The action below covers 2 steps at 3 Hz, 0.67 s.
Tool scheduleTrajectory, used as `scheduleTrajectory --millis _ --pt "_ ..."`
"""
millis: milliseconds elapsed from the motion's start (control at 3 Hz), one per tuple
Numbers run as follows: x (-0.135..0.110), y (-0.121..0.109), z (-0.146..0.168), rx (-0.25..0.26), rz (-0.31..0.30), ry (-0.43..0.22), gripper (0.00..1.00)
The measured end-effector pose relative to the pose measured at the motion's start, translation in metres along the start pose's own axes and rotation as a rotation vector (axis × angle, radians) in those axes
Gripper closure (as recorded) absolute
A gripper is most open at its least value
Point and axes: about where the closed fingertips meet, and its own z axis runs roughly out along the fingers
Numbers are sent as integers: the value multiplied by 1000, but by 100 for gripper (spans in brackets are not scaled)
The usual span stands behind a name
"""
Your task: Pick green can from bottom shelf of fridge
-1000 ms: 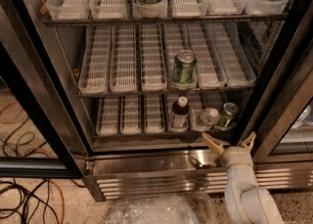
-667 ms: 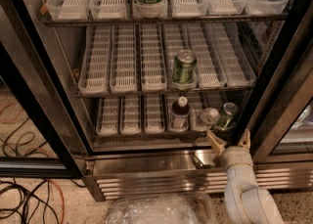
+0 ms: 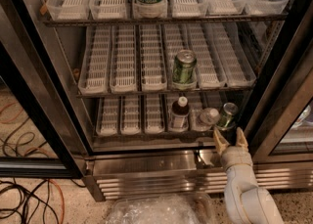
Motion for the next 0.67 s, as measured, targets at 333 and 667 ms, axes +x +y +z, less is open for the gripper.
scheduleTrajectory --millis 333,667 --pt "0 0 0 0 0 0 29" --pt "0 0 1 2 -3 0 41"
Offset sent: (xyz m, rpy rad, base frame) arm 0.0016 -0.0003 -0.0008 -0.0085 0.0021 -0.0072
